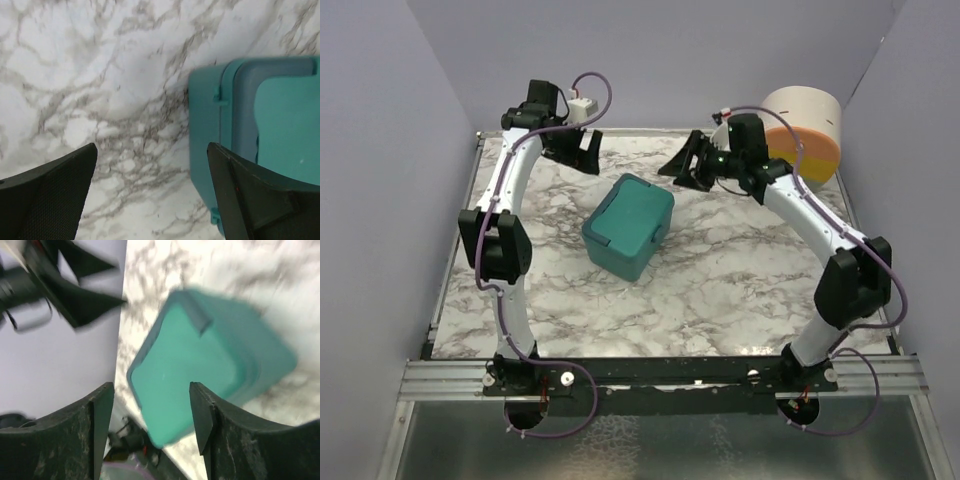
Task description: Organize the medicine kit
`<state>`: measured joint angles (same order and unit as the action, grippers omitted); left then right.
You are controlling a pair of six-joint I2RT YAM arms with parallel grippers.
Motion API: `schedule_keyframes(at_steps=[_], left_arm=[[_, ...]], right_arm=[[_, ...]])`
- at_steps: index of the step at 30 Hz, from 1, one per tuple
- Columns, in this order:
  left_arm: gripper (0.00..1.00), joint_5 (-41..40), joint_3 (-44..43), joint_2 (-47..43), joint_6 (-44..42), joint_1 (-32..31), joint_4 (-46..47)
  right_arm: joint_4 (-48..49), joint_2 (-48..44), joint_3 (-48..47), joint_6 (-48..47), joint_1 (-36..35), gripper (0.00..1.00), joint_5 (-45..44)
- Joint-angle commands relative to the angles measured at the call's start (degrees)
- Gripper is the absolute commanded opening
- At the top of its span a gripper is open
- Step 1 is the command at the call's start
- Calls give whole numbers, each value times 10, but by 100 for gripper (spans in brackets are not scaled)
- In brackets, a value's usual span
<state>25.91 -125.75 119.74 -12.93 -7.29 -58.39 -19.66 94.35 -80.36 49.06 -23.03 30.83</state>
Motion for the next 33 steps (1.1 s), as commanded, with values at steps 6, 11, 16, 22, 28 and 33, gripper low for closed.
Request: schedule_keyframes(at_steps=[6,11,16,22,28,33], left_arm=[[11,-51,252,-138,20,46,-13],[0,-28,337,-183,48,43,-14],[0,10,378,-211,58,31,-40],[0,50,443,-247,58,10,-73],[0,80,448,-248,68,-25,-79],[0,76,426,-218,70,-46,-67]], right_arm=[[-174,284,-400,-178,68,27,-16],[-232,375,-482,-215,68,1,-8],[-204,348,-373,-229,65,1,-4],[-184,314,-294,-234,52,1,-2],[-162,299,-255,-225,38,1,3],[-145,285,-232,-220,27,1,3]])
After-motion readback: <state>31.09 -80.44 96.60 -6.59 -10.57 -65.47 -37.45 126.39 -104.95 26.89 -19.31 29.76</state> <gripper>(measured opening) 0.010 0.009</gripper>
